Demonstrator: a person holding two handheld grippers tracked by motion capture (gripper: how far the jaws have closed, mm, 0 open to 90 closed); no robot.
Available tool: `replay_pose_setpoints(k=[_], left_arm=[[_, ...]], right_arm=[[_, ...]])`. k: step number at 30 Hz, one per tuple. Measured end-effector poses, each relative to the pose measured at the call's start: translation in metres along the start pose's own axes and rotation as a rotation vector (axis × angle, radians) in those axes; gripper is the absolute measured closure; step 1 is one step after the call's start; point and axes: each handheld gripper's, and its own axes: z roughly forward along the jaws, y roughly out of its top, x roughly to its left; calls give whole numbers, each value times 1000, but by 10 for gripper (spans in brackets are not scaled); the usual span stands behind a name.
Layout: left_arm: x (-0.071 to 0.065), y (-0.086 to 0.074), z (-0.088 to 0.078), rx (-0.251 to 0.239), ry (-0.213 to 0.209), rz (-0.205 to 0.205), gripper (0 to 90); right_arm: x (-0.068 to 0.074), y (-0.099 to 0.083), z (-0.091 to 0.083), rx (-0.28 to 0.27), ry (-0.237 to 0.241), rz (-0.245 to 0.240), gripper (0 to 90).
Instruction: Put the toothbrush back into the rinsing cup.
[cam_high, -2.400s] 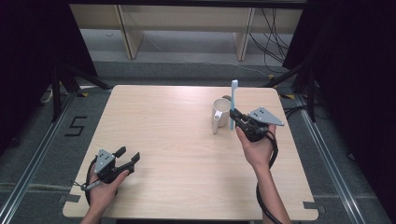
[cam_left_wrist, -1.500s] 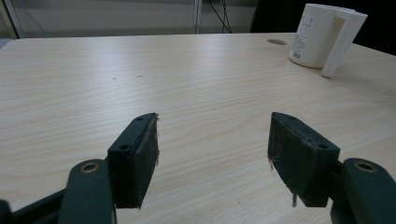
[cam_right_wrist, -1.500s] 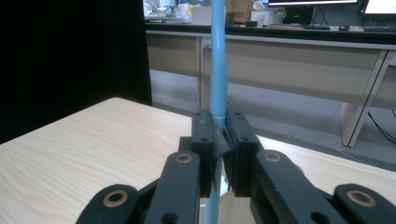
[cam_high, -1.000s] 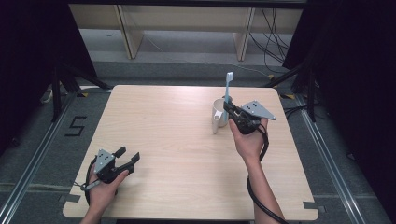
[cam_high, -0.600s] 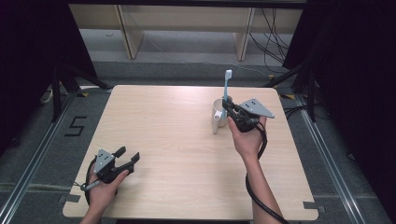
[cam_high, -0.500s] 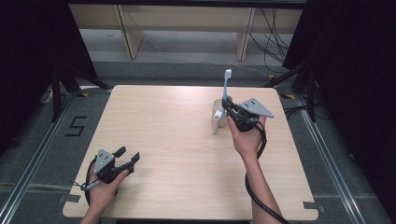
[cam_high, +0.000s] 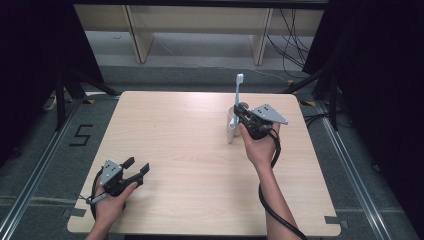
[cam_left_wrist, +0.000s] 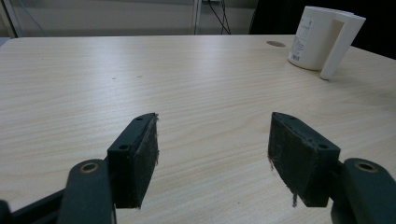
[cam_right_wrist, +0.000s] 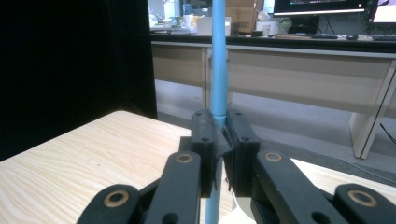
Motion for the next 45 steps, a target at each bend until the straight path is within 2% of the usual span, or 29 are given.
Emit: replay_pose_setpoints(k=[5, 6, 9, 12, 13, 15, 17, 20, 22, 24, 29, 32, 33, 39, 41, 45], left_arm=[[-1, 0, 0, 5, 0, 8, 328], [-1, 0, 0, 5, 0, 7, 328], [0, 0, 0, 3, -1, 6, 328], [-1, 0, 0, 4, 0, 4, 328], [0, 0, 0, 4, 0, 4, 328], [0, 0, 0, 3, 0, 3, 328], [1, 0, 1, -12, -11, 4, 328], [0, 0, 0, 3, 0, 3, 328], [0, 0, 0, 3, -1, 3, 328], [1, 0, 1, -12, -12, 2, 328], [0, 0, 0, 3, -1, 3, 328], [0, 0, 0, 2, 0, 1, 328], [0, 0, 1, -12, -11, 2, 328], [1, 0, 1, -11, -12, 3, 328], [1, 0, 1, -12, -12, 2, 328], [1, 0, 1, -12, -12, 1, 328]], right_arm=[[-2, -1, 2, -5, -6, -21, 841], [-1, -1, 2, -2, -3, -7, 841], [-3, -2, 3, -6, -12, -19, 841], [-3, -2, 4, -8, -7, 1, 841], [-3, -2, 4, -10, -9, -8, 841], [-2, -4, 5, -11, -12, 15, 841], [-3, -4, 5, -8, -13, 10, 841], [-3, -4, 6, -7, -12, 16, 841], [-4, -4, 8, -17, -9, 2, 841], [-4, -5, 8, -17, -17, 0, 841], [-3, -8, 9, -5, -28, 25, 841], [-4, -9, 11, -7, -21, 17, 841], [-5, -9, 12, -13, -24, -4, 841], [-4, -11, 15, -10, -21, 17, 841], [-5, -11, 16, -10, -32, 1, 841], [-4, -12, 16, 1, -26, 15, 841]])
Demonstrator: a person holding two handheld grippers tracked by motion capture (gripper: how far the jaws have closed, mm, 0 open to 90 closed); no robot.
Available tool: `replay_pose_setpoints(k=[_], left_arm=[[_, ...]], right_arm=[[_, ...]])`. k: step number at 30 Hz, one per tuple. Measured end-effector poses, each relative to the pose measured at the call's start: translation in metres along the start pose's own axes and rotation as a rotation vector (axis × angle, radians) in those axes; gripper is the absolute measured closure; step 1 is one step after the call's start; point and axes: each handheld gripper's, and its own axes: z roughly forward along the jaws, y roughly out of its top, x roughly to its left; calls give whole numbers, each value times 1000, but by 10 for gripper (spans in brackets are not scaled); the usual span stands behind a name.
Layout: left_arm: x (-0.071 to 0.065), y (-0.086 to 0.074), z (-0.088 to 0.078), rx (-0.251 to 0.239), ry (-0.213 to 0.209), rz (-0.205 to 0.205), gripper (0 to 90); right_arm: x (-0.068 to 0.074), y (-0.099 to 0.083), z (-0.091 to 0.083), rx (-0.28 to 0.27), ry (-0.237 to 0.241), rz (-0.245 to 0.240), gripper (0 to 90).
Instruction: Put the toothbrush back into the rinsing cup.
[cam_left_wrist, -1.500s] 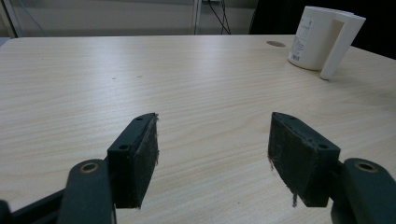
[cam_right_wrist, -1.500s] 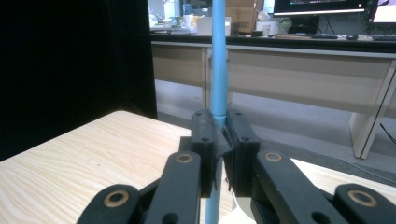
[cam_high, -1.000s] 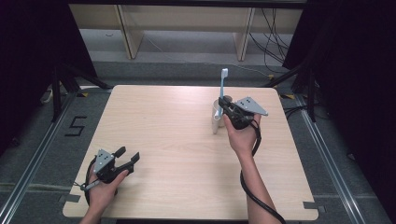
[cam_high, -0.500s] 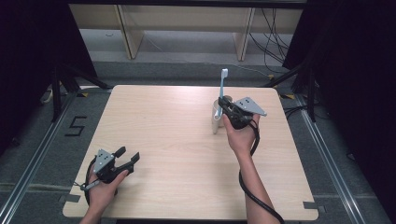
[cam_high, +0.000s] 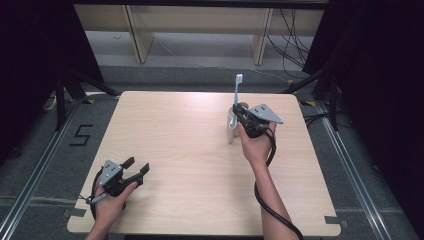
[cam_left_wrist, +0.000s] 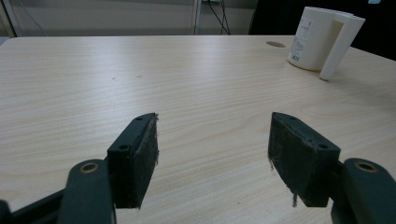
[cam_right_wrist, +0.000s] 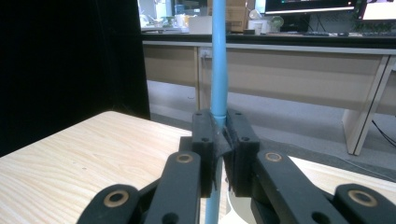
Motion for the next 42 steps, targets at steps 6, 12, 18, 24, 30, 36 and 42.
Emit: replay_pose_setpoints(k=[6, 12, 18, 24, 30, 36, 42], left_arm=[[0, 0, 0, 0, 1, 1, 328], [0, 0, 0, 0, 1, 1, 328], [0, 0, 0, -1, 0, 1, 328], [0, 0, 0, -1, 1, 1, 328], [0, 0, 0, -1, 1, 1, 328], [1, 0, 0, -1, -1, 1, 328], [0, 0, 0, -1, -1, 2, 328]], right_arm=[[-1, -2, 1, -8, -3, -8, 841], [-1, -4, 2, -11, -9, -4, 840], [0, -4, 3, -8, -17, -17, 840], [-2, -5, 4, -18, -4, -35, 840], [-1, -7, 5, -4, -12, -10, 840], [-2, -8, 7, -8, -15, -40, 840], [1, -10, 7, 4, -18, -8, 840]])
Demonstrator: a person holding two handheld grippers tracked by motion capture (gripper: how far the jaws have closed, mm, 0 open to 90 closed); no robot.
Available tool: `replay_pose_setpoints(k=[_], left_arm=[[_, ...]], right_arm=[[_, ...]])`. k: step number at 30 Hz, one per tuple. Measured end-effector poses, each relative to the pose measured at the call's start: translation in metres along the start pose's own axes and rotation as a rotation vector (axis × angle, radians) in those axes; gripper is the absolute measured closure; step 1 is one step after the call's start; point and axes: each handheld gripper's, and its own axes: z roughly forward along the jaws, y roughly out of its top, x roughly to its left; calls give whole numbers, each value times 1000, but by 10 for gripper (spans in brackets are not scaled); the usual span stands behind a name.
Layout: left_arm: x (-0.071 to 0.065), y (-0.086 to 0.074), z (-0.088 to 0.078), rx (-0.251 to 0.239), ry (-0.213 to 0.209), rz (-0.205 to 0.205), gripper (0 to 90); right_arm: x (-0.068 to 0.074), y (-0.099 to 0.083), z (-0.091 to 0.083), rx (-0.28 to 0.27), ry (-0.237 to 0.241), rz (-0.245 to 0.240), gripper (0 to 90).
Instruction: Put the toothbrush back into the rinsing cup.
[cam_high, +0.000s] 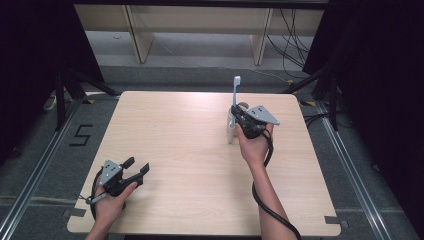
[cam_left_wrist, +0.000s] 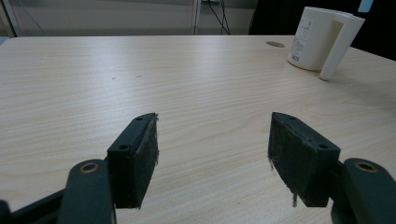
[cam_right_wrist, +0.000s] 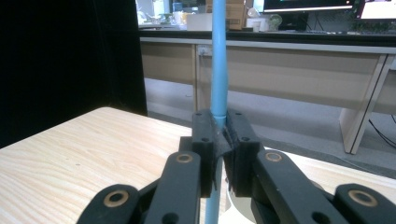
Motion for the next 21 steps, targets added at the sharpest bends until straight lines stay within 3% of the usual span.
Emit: replay_pose_setpoints(k=[10, 13, 21], left_arm=[[0, 0, 0, 0, -1, 1, 328], [1, 0, 0, 2, -1, 1, 328], [1, 0, 0, 3, 0, 1, 328]], right_arm=[[-1, -2, 2, -10, 9, 0, 840], [-2, -3, 2, -18, 2, -23, 840], [-2, -5, 2, -1, 5, -12, 840]])
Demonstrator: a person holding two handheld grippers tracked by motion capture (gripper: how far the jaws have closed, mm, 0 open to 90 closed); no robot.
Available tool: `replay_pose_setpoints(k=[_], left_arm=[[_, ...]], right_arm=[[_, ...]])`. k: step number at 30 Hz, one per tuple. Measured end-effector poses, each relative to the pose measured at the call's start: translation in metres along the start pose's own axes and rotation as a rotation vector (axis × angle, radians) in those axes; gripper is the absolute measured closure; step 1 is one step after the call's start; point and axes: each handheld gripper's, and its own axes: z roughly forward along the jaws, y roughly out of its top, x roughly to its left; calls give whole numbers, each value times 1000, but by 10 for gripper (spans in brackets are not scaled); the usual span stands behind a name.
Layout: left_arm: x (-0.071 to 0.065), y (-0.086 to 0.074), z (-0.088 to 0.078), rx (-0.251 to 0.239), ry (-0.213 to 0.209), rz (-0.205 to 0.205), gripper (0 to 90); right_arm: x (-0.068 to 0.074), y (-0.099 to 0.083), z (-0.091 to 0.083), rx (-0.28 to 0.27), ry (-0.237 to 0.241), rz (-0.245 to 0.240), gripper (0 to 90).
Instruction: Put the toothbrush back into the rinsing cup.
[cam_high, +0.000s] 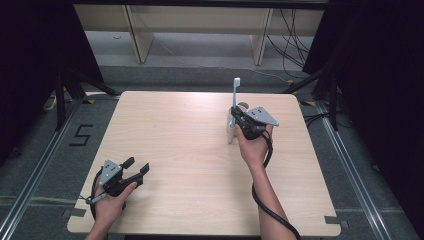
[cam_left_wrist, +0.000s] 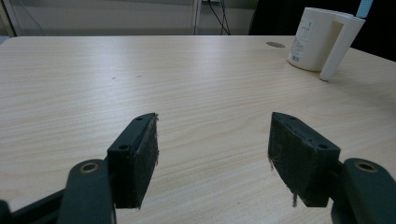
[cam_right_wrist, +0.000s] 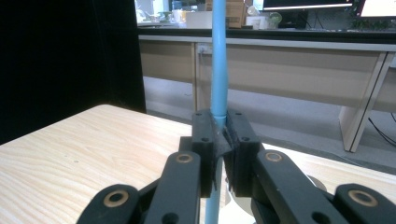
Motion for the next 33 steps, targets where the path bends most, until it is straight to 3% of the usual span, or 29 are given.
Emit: replay_pose_setpoints(k=[24, 26, 33], left_arm=[[-1, 0, -2, 16, 11, -10, 328], [-1, 0, -2, 16, 11, -9, 328], [0, 0, 0, -2, -2, -5, 328]], right_arm=[[-1, -6, 3, 12, -6, 9, 839], [-2, -6, 4, -4, -8, -14, 839], [-2, -8, 4, -1, -11, 9, 838]])
